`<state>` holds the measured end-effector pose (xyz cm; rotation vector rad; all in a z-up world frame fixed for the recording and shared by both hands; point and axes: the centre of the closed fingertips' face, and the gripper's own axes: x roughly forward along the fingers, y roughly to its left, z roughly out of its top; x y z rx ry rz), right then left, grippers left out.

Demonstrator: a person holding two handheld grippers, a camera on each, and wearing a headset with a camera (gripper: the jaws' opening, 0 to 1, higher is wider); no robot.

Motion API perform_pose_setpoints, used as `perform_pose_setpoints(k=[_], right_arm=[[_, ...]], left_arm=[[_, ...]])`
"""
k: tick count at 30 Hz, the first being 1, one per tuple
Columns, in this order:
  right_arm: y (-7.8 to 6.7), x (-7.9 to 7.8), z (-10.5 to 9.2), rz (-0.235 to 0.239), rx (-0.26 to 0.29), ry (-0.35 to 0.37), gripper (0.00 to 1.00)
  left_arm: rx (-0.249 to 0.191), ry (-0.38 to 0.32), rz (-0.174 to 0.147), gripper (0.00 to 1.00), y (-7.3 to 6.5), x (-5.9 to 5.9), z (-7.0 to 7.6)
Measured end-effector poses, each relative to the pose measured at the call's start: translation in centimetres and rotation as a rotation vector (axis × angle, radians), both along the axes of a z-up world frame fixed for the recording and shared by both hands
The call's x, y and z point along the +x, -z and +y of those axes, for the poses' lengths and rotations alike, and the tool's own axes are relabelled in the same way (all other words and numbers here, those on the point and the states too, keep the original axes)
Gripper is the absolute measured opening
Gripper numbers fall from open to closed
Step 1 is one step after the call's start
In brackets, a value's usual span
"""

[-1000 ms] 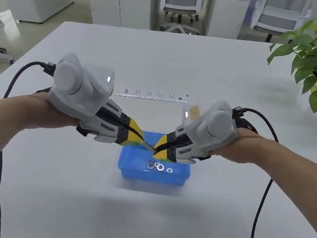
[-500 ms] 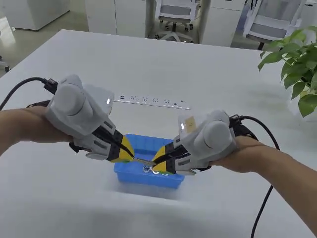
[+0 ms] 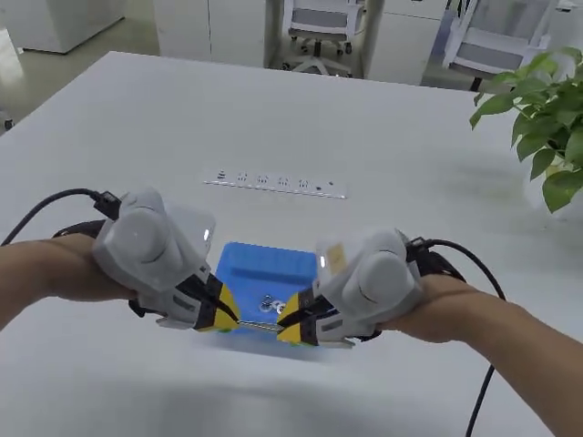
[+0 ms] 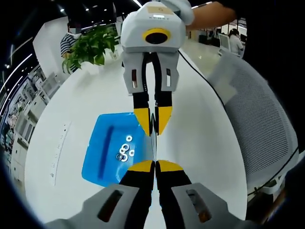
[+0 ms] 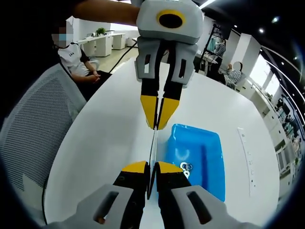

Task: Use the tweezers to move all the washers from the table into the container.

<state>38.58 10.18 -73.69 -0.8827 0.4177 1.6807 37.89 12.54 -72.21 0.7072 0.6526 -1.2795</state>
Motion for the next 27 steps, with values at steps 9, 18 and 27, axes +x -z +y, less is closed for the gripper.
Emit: perform_pose_setpoints(k=[9,18,27], right_arm=[[1.9,-1.2,-0.2,0.021,-0.026,0.005,0.08],[3.2,-2.3,-0.3,0.033,-0.038,0.004,0.08],[3.9,-2.6,-0.5,0.029,-0.054,0.000,0.08]], left_arm=[[0.024,0.007,0.024,0.05,2.0,-1.0,0.1],[0.056,0.016,0.041,0.05,3.6,-1.9,0.2],[0.071,0.012,0.043,0.06,4.6,-2.4,0.0]])
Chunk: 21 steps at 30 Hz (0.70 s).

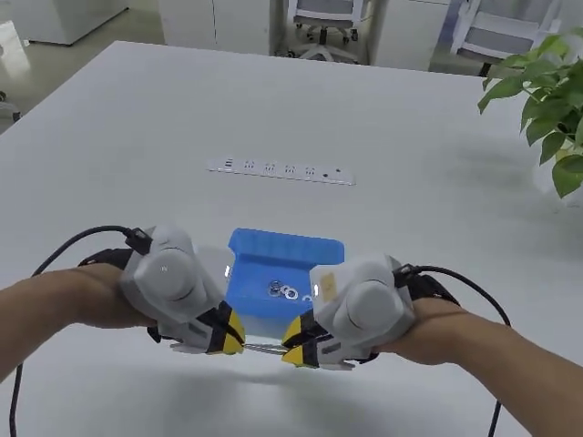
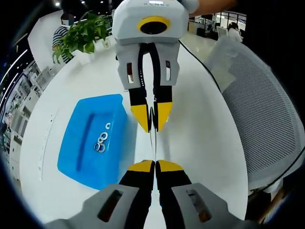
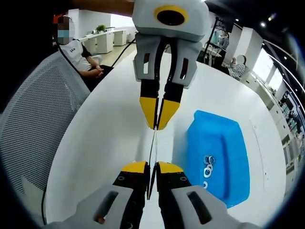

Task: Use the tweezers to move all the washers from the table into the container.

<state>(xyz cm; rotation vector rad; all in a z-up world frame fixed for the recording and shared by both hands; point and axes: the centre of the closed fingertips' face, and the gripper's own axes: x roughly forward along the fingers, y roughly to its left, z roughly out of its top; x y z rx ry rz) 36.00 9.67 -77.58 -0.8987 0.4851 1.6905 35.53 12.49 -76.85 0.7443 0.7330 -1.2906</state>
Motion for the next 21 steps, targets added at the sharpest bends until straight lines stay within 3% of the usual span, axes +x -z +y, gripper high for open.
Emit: perform_pose_setpoints(k=[21], right_arm=[[2.7,-2.2,-0.8,0.006,-0.043,-0.009,0.10]], left_arm=[[0.012,-0.001,0.041,0.06,2.5,-2.4,-0.8]])
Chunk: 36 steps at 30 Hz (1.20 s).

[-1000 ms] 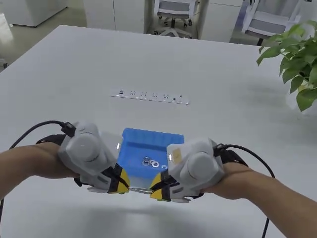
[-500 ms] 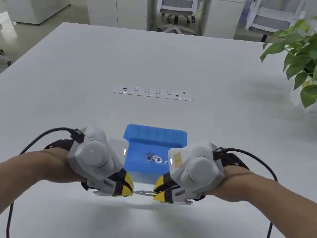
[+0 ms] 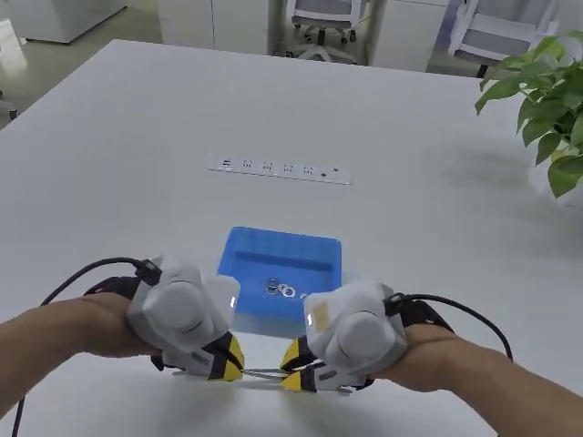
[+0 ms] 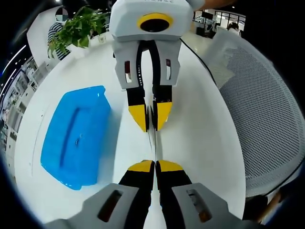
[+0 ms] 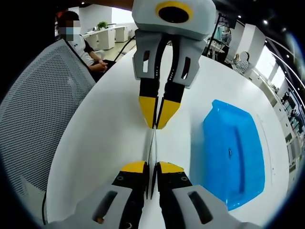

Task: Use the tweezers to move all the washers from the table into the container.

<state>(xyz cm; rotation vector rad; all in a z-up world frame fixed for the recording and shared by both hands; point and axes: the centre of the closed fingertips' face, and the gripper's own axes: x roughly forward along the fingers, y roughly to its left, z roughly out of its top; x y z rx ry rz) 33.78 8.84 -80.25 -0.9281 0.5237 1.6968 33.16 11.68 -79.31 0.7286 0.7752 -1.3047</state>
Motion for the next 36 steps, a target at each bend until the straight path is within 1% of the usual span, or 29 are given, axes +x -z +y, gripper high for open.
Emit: perform_pose_setpoints(k=[6,9,12,13,14,17,21,25,28,32,34,36], right_arm=[[0.4,-0.6,-0.2,-0.001,-0.005,-0.004,0.10],[0.3,-0.5,-0.2,-0.001,0.000,0.004,0.10],[0.3,-0.6,-0.2,-0.001,-0.001,0.002,0.11],[0.3,-0.7,-0.2,-0.001,-0.002,-0.001,0.11],[0.4,-0.6,-0.2,-0.002,-0.004,-0.002,0.11],[0.4,-0.6,-0.2,-0.005,-0.007,-0.002,0.11],[0.4,-0.6,-0.3,-0.009,-0.011,0.000,0.12],[0.4,-0.6,-0.3,-0.027,-0.015,-0.016,0.13],[0.3,-0.3,-0.2,-0.046,-0.017,-0.022,0.17],[0.3,-0.2,-0.3,-0.058,-0.018,-0.025,0.20],[0.2,0.1,-0.3,-0.069,-0.012,-0.011,0.24],[-0.2,0.3,-0.4,-0.069,0.011,0.017,0.26]], left_arm=[[0.001,-0.003,0.008,0.06,0.4,-0.6,-0.2],[0.012,-0.003,0.004,0.06,0.8,-0.8,-0.1],[0.018,0.000,0.010,0.06,1.1,-1.0,-0.1],[0.026,0.007,0.012,0.07,1.4,-1.1,0.0],[0.032,0.013,0.006,0.07,1.5,-1.2,0.0],[0.016,0.000,0.009,0.07,1.4,-1.1,-0.1],[0.020,-0.001,0.012,0.07,1.4,-1.1,-0.1],[0.024,0.001,0.009,0.07,1.4,-1.1,-0.1],[0.027,-0.003,0.005,0.08,1.4,-1.0,0.0],[0.033,-0.012,-0.004,0.12,1.3,-0.9,0.2],[0.036,-0.019,-0.020,0.16,1.3,-0.7,0.4],[0.042,-0.031,-0.030,0.18,1.2,-0.5,0.7]])
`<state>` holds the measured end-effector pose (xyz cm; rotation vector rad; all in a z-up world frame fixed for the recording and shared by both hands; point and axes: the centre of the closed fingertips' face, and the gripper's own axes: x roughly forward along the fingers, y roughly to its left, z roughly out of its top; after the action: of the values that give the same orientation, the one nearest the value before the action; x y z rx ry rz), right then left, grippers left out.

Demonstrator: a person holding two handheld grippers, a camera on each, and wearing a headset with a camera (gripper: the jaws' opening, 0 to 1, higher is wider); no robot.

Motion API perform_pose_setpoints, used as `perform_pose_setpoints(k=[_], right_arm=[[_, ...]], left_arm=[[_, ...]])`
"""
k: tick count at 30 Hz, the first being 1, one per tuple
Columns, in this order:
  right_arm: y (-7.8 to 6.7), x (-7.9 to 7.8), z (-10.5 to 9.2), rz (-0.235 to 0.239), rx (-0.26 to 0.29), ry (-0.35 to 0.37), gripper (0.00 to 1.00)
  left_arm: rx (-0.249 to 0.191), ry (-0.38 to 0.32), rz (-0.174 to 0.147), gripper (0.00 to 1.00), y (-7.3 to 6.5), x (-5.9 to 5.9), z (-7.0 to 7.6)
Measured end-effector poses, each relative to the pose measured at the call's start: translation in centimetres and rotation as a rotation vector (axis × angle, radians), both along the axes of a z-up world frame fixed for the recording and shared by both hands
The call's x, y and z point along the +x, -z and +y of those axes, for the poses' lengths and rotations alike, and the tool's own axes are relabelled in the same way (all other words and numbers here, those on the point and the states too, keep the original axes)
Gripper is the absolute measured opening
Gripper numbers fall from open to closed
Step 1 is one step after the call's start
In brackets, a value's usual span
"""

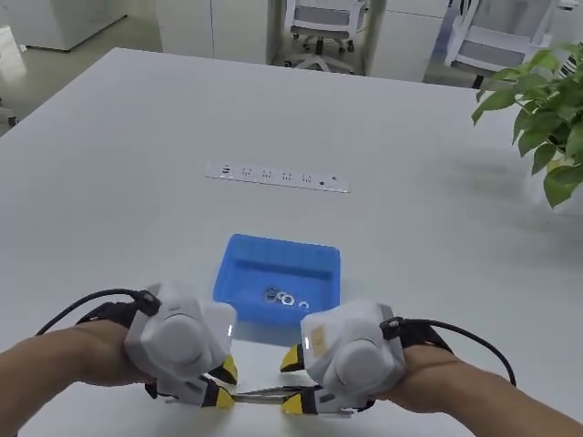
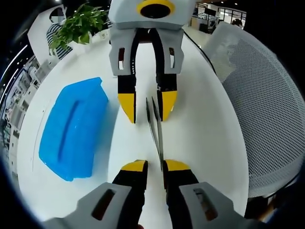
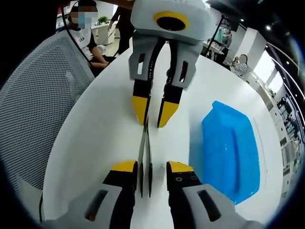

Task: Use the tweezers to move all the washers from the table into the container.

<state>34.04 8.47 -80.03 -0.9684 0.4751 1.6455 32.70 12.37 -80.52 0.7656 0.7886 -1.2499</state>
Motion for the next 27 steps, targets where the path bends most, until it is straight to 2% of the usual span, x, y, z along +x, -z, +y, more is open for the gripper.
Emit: perform_pose_setpoints(k=[3,5,6,8,11,13,15,17,19,21,23,27], right_arm=[[-0.7,0.2,-0.3,-0.005,0.023,0.031,0.30],[-1.4,0.8,-0.4,-0.006,0.053,0.081,0.31],[-1.8,1.1,-0.5,0.000,0.072,0.121,0.33],[-2.5,1.5,-0.8,0.006,0.098,0.160,0.37],[-3.3,2.1,-1.4,-0.001,0.122,0.209,0.41],[-3.8,2.4,-1.5,0.008,0.149,0.254,0.44],[-4.6,2.7,-1.9,0.017,0.183,0.306,0.47],[-5.4,3.3,-2.3,0.014,0.221,0.355,0.50],[-6.0,3.7,-2.9,0.027,0.249,0.411,0.54],[-6.6,4.1,-3.6,0.038,0.273,0.452,0.57],[-6.8,4.2,-4.3,0.040,0.282,0.481,0.62],[-6.9,4.3,-6.3,0.041,0.283,0.532,0.67]], left_arm=[[-0.003,-0.020,-0.016,0.24,-0.2,0.1,0.6],[-0.017,-0.044,-0.019,0.28,-0.5,0.1,0.7],[-0.035,-0.074,-0.026,0.29,-0.9,0.2,1.0],[-0.067,-0.127,-0.021,0.35,-1.3,0.3,1.2],[-0.139,-0.189,-0.026,0.43,-2.2,0.6,1.4],[-0.186,-0.236,-0.010,0.46,-2.8,0.5,1.5],[-0.234,-0.273,-0.008,0.49,-3.5,0.5,1.6],[-0.279,-0.320,-0.020,0.53,-4.5,0.8,1.7],[-0.326,-0.369,-0.020,0.58,-5.5,1.0,1.8],[-0.375,-0.400,-0.047,0.61,-6.5,1.5,1.9],[-0.401,-0.437,-0.051,0.65,-7.2,1.7,2.2],[-0.425,-0.454,-0.074,0.72,-8.0,1.7,2.7]])
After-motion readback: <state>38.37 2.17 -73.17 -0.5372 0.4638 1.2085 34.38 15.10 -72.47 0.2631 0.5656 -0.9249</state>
